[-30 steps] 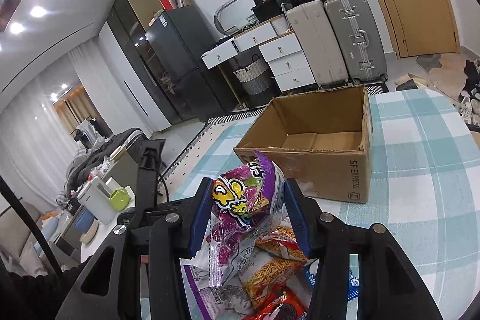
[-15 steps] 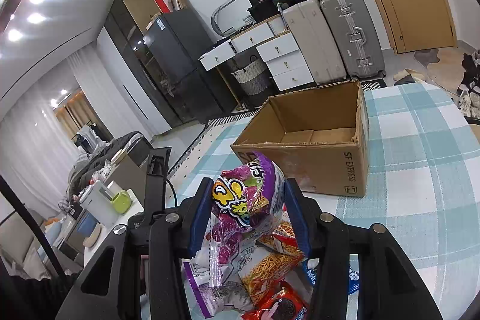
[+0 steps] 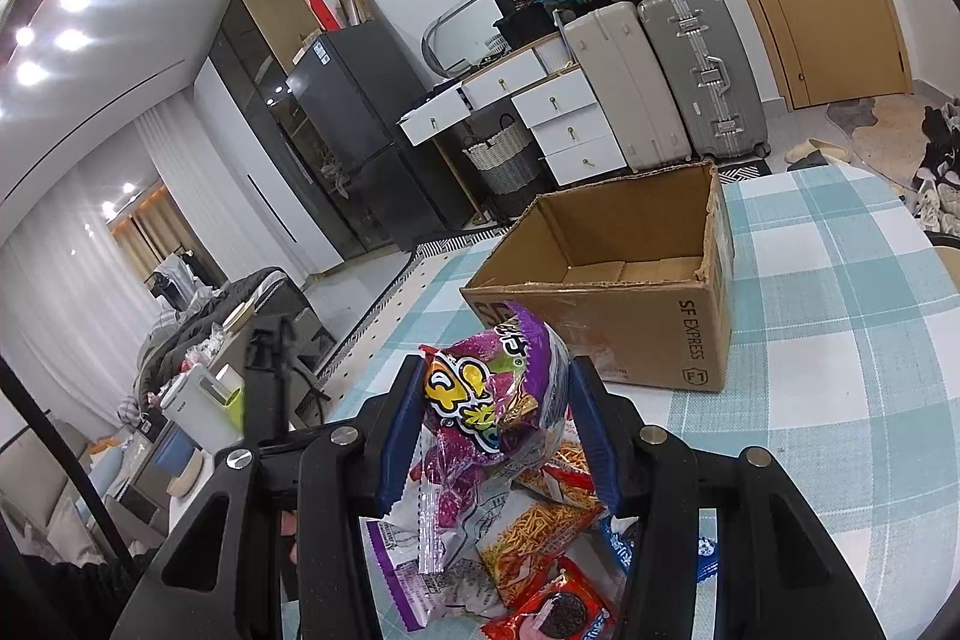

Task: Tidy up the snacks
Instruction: 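Return the left gripper to the pile and grasp another red chip bag, then lift the red chip bag with the left gripper and carry it over the box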

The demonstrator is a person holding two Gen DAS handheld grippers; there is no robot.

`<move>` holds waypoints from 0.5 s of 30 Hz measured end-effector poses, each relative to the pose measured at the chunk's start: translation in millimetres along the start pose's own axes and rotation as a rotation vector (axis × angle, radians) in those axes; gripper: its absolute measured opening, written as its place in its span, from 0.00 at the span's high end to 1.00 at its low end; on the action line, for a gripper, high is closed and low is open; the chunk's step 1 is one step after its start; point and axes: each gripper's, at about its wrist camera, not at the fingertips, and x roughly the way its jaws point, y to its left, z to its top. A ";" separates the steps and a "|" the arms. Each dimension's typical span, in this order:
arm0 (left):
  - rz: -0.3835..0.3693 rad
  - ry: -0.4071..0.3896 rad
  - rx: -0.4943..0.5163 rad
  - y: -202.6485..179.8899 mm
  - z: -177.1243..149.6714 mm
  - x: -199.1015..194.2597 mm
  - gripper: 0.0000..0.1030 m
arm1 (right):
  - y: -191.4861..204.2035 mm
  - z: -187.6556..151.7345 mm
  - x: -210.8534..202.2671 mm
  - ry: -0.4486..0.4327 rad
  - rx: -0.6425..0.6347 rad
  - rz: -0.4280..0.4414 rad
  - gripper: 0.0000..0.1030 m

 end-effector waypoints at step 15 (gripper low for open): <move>-0.011 -0.056 -0.005 5.7 -14.0 -50.3 0.67 | -2.9 -7.3 8.5 0.013 0.019 0.010 0.53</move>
